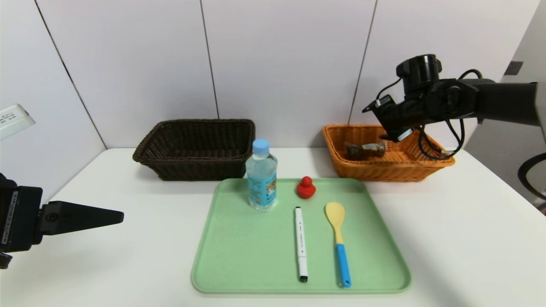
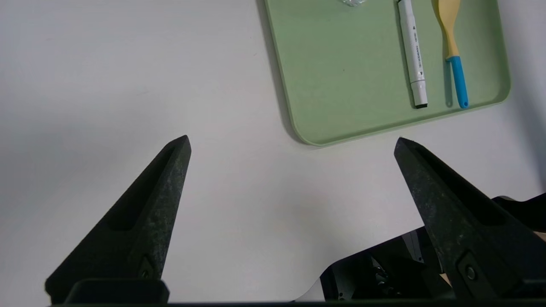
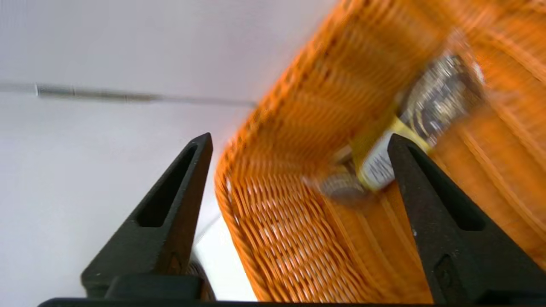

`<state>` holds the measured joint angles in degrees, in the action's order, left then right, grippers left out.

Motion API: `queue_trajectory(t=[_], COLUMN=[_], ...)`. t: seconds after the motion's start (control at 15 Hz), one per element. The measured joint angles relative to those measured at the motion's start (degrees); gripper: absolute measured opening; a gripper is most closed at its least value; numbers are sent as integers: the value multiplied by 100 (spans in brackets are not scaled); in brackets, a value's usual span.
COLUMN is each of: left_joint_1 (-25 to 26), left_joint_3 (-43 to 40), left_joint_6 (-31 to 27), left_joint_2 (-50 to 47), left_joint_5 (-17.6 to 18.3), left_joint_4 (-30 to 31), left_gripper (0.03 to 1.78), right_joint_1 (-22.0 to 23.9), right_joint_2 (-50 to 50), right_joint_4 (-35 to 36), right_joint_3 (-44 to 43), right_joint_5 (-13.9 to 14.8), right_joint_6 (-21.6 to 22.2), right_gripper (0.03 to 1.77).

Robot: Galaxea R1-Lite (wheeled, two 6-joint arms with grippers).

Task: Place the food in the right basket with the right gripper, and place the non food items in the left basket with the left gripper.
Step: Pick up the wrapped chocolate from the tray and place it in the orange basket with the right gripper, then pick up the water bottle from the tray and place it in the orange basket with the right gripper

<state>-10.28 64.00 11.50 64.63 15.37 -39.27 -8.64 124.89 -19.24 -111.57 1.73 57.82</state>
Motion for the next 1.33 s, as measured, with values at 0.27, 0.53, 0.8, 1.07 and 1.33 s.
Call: queue_trajectory(t=[0.27,0.53,0.8,1.07,1.33], left_joint_1=[-2,-61,-79,-80,-79], left_joint_3=[-9,-11,-80,-182,-249], left_joint_6=[2,46,46,29,10], left_joint_2=[-22,-55,-171,-282,-332], left_joint_5=[2,-13,-18,-11,-7], left_joint_4=[0,11,2,-4,0], left_gripper=[169,169,169,169,169], right_joint_1=[-343,-1095,-1637,-2004,-2269], right_joint_2=[-640,-1365,-1971,-2393,-2520], right_joint_4=[-545,-521,-243,1403,3633], right_joint_3=[7,328,1531,3290,4628], right_joint_5=[-236,-261,-278,-277,-462], right_joint_6=[-936,-2288,-3252,-4164,-4636], right_gripper=[156,162,166,168,169])
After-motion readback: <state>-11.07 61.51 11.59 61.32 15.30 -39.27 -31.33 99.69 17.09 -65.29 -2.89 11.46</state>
